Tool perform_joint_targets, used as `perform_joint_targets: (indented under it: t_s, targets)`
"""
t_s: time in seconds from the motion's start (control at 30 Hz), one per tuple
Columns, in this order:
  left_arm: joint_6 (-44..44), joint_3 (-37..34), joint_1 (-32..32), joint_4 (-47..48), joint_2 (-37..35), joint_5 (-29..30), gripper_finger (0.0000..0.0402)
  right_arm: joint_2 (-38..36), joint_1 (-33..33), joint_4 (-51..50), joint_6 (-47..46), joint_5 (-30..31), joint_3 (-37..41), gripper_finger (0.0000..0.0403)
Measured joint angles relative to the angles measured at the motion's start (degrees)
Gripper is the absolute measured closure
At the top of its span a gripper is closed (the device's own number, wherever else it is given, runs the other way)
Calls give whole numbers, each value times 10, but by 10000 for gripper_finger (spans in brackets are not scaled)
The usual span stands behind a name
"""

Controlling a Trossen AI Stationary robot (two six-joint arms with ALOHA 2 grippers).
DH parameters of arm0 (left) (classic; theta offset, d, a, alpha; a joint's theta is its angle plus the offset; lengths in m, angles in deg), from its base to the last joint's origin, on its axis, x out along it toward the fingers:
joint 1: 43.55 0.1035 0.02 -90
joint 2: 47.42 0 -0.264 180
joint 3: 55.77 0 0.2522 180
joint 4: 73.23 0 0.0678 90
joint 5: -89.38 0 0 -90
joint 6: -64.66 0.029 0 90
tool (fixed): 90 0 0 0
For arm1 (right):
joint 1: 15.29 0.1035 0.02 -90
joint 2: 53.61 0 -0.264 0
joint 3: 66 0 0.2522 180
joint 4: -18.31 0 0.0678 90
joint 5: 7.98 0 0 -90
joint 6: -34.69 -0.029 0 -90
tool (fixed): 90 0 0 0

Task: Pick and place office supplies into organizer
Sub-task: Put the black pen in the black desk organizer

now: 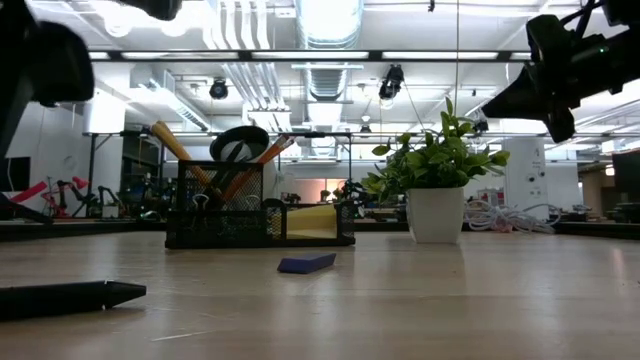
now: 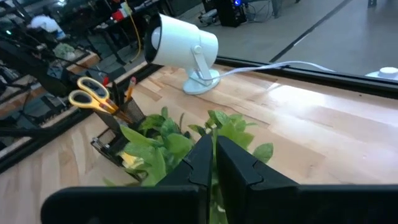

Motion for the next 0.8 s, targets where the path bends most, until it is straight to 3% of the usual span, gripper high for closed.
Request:
perform_joint_targets:
  t_s: [0.8]
  targets:
    - [-45,-4,-15,-3,57,4,263,0,0,-13,-1,0,0,390]
